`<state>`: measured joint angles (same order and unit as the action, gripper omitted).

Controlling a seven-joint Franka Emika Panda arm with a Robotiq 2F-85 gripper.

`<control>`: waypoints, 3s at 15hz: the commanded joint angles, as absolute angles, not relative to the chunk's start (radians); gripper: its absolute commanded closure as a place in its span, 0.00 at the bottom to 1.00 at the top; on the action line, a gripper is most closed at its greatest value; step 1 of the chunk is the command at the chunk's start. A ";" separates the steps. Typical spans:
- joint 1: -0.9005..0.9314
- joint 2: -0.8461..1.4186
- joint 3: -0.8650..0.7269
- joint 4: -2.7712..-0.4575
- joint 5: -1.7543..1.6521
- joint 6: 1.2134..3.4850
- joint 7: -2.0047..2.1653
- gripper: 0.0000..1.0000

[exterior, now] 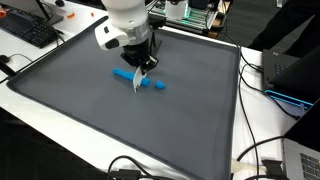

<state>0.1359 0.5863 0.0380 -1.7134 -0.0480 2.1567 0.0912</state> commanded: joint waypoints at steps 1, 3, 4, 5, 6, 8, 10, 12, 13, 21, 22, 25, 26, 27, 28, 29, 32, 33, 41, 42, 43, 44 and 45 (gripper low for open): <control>0.121 0.600 0.055 -1.735 -0.020 2.157 0.077 0.99; 0.120 0.594 0.058 -1.736 -0.009 2.148 0.079 0.99; 0.120 0.592 0.058 -1.737 -0.008 2.144 0.079 0.99; 0.122 0.591 0.057 -1.737 -0.009 2.141 0.082 0.99; 0.122 0.588 0.057 -1.739 -0.010 2.141 0.082 0.99; 0.120 0.585 0.060 -1.741 -0.004 2.136 0.080 0.99; 0.120 0.583 0.063 -1.743 0.003 2.129 0.079 0.99; 0.121 0.583 0.064 -1.744 0.008 2.123 0.082 0.99; 0.125 0.580 0.060 -1.745 0.002 2.117 0.089 0.99; 0.118 0.552 0.070 -1.757 0.021 2.093 0.072 0.99; 0.119 0.547 0.070 -1.759 0.020 2.092 0.073 0.99; 0.121 0.532 0.066 -1.766 0.011 2.088 0.078 0.99; 0.121 0.527 0.063 -1.766 0.007 2.087 0.078 0.99; 0.121 0.523 0.061 -1.763 0.005 2.086 0.079 0.99; 0.120 0.516 0.060 -1.761 0.003 2.086 0.079 0.99; 0.119 0.509 0.057 -1.759 0.000 2.085 0.079 0.99; 0.115 0.487 0.049 -1.751 -0.009 2.083 0.080 0.99; 0.113 0.481 0.047 -1.748 -0.010 2.083 0.080 0.99; 0.090 0.491 0.033 -1.731 -0.018 2.098 0.067 0.99; 0.089 0.495 0.032 -1.730 -0.020 2.100 0.064 0.99; 0.087 0.498 0.031 -1.730 -0.019 2.102 0.060 0.99; 0.086 0.500 0.030 -1.729 -0.021 2.106 0.057 0.99; 0.084 0.503 0.030 -1.730 -0.020 2.109 0.054 0.99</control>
<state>0.0928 0.4943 0.0309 -1.7268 -0.0100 2.0985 0.0743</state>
